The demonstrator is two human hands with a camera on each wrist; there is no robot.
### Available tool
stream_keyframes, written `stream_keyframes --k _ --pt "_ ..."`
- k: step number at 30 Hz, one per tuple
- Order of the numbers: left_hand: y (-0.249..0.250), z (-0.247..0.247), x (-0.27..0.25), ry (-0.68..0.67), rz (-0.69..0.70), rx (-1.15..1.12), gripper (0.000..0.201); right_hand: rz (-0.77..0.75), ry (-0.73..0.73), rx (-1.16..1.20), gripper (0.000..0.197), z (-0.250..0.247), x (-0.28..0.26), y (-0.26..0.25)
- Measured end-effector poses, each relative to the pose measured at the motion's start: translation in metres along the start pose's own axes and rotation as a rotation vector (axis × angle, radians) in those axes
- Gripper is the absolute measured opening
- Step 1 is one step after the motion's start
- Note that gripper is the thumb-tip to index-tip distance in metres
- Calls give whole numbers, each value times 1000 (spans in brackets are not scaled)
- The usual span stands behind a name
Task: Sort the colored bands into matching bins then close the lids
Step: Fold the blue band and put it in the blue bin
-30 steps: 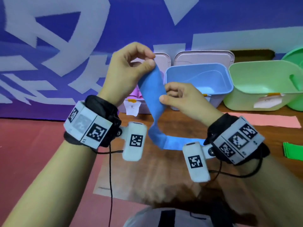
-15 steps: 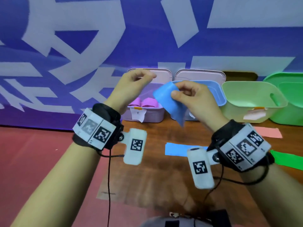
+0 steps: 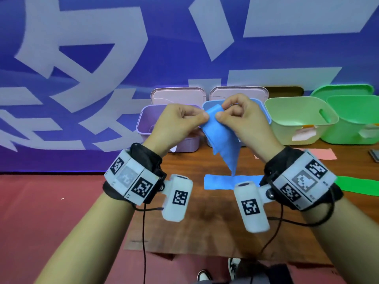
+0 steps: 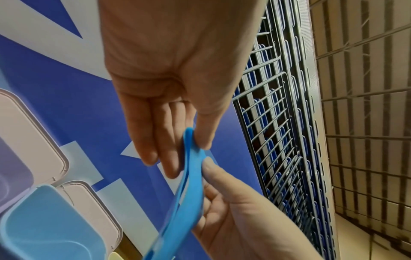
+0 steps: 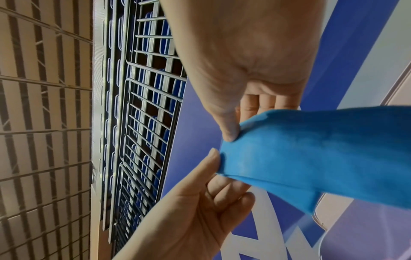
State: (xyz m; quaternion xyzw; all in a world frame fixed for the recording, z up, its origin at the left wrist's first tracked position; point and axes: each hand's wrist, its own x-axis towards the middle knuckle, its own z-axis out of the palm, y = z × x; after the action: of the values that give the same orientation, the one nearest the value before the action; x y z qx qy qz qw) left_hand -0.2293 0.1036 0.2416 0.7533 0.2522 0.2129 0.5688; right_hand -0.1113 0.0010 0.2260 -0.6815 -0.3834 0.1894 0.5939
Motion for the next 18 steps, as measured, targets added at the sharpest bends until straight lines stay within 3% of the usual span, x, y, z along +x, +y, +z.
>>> stream_keyframes --k 5,18 --pt "8 2 4 19 11 -37 17 34 32 -51 15 -7 3 0" --pt "33 18 28 127 -12 -6 22 118 -270 -52 15 -42 15 9"
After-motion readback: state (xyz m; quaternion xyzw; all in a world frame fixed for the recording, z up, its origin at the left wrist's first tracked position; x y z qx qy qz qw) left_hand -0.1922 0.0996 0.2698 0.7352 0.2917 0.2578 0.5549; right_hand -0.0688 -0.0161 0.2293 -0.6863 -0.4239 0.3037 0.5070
